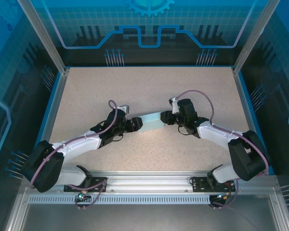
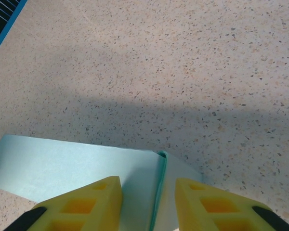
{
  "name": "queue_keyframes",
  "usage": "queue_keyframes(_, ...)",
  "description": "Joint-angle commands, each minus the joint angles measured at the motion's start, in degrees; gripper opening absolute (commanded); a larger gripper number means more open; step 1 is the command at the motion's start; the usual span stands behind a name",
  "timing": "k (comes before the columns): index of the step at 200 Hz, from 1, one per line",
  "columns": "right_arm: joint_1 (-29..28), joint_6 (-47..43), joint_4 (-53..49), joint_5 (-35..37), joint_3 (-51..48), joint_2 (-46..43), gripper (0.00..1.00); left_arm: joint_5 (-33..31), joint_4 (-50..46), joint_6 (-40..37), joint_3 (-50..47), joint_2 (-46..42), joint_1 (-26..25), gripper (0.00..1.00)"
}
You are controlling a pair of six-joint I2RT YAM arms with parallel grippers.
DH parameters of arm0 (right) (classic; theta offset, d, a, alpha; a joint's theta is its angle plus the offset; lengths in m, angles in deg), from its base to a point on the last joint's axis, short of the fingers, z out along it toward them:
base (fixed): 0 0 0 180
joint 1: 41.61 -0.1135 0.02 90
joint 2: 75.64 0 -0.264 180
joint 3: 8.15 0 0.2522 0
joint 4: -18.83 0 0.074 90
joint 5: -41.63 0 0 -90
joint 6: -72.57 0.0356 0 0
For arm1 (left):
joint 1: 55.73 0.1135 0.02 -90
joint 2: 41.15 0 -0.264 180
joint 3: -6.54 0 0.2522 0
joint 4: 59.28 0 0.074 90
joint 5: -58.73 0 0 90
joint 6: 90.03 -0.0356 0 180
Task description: Fold the paper box
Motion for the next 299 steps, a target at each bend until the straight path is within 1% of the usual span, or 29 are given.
queue_keyframes(1, -1.3, -0.6, -11.7, 1.6, -1.8, 3.1, 0.35, 1.7, 0.9, 2.2, -1.3, 1.4, 1.3, 0.68)
queue_keyframes(9, -1.3, -0.7, -11.8, 1.6, -1.8, 3.1, 0.35, 2.2, 1.7, 2.4, -1.3, 2.1, 1.7, 0.64)
queue_keyframes(50, -1.3, -0.8, -12.1, 1.9, -1.8, 3.0, 0.35, 5.0, 4.5, 3.5, -2.1, 5.2, 2.4, 0.52)
queue_keyframes(74, -1.3, -1.0, -12.2, 2.2, -1.9, 2.9, 0.35, 6.1, 5.7, 3.8, -3.2, 5.7, 3.2, 0.50)
queue_keyframes(85, -1.3, -1.0, -12.2, 2.4, -1.9, 2.9, 0.35, 7.2, 6.3, 3.9, -3.4, 5.2, 3.8, 0.51)
queue_keyframes(104, -1.3, -1.0, -12.1, 2.4, -1.9, 2.8, 0.35, 8.4, 6.4, 3.5, -3.0, 3.3, 4.6, 0.61)
queue_keyframes(128, -1.4, -0.9, -12.2, 2.5, -1.9, 2.6, 0.35, 9.5, 4.9, 2.1, -1.5, 0.8, 5.0, 0.69)
queue_keyframes(165, -1.4, -0.7, -12.2, 2.8, -2.5, 2.1, 0.35, 10.2, 4.1, 1.7, -0.9, -0.6, 6.1, 0.70)
queue_keyframes(193, -1.4, -0.8, -12.4, 2.7, -2.5, 1.9, 0.35, 10.4, 5.0, 2.2, -0.8, 1.0, 7.0, 0.70)
queue_keyframes(202, -1.4, -0.8, -12.4, 2.7, -2.3, 1.8, 0.35, 10.6, 5.6, 2.5, -0.7, 1.9, 7.4, 0.69)
queue_keyframes(236, -1.4, -1.2, -12.6, 3.0, -2.3, 1.7, 0.35, 11.7, 7.4, 2.7, -0.4, 6.1, 7.7, 0.55)
queue_keyframes(271, -0.9, -2.3, -13.5, 2.0, -1.4, 1.8, 0.35, 11.9, 8.1, 2.3, -2.3, 9.1, 7.6, 0.45)
queue_keyframes(287, 0.0, -3.4, -13.7, 0.1, -0.6, 1.2, 0.36, 12.4, 9.0, 2.8, -3.2, 9.8, 7.7, 0.43)
queue_keyframes(299, 0.9, -4.6, -14.5, -3.0, 1.1, 1.1, 0.37, 12.6, 9.4, 3.0, -3.2, 9.9, 7.7, 0.43)
